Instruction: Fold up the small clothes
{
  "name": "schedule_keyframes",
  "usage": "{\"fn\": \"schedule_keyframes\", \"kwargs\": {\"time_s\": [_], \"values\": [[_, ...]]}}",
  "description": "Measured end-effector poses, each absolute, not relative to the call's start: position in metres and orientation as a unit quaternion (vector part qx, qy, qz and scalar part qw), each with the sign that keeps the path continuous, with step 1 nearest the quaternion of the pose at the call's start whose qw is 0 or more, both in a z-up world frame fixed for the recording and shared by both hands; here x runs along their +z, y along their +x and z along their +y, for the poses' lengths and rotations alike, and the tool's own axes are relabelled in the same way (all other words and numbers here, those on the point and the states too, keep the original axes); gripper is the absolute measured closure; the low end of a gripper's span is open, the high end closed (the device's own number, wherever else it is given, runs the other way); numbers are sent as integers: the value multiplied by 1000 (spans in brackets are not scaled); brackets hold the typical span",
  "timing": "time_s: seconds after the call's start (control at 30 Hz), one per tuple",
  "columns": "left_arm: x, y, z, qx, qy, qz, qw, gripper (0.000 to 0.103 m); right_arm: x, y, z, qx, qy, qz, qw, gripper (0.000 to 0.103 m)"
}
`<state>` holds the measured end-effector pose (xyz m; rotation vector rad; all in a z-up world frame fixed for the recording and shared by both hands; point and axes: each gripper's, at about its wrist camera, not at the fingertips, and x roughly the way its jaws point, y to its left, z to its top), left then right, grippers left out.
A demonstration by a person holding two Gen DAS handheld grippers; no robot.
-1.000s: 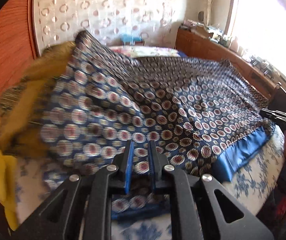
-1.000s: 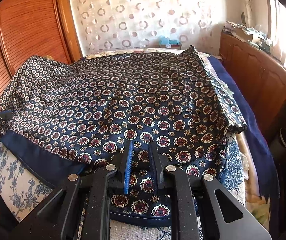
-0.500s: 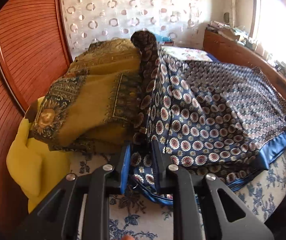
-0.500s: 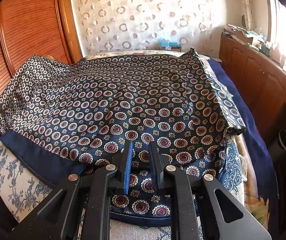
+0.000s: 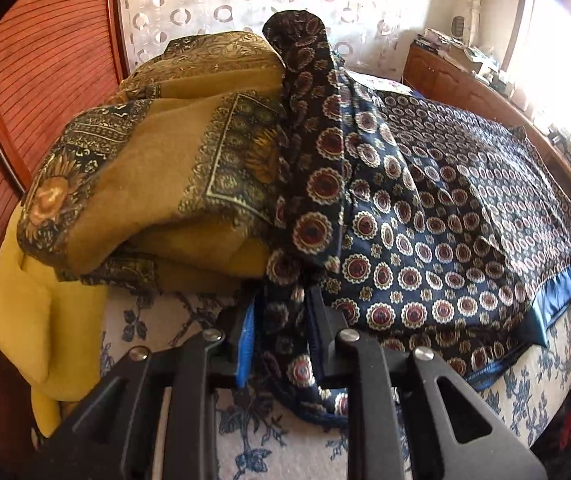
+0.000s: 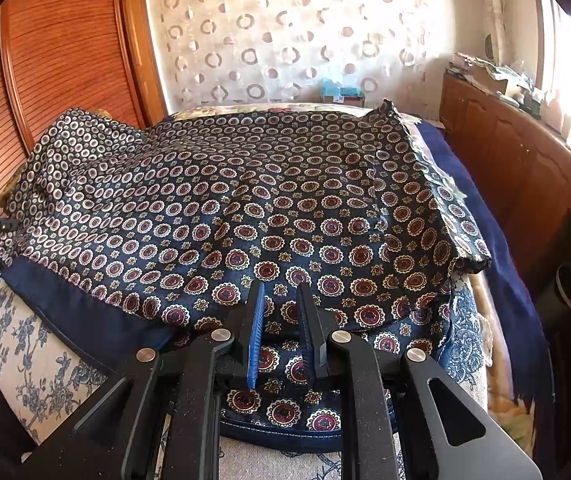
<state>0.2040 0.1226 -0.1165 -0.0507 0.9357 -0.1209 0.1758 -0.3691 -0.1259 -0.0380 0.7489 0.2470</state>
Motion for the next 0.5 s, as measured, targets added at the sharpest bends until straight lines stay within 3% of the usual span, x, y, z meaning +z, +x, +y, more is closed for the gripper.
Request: {"fn": "schedule_keyframes", "kwargs": {"time_s": [0.5], "values": [[-110, 197, 121, -80, -47, 435, 895, 84, -127, 177, -368, 122, -20, 366, 922, 89]]}}
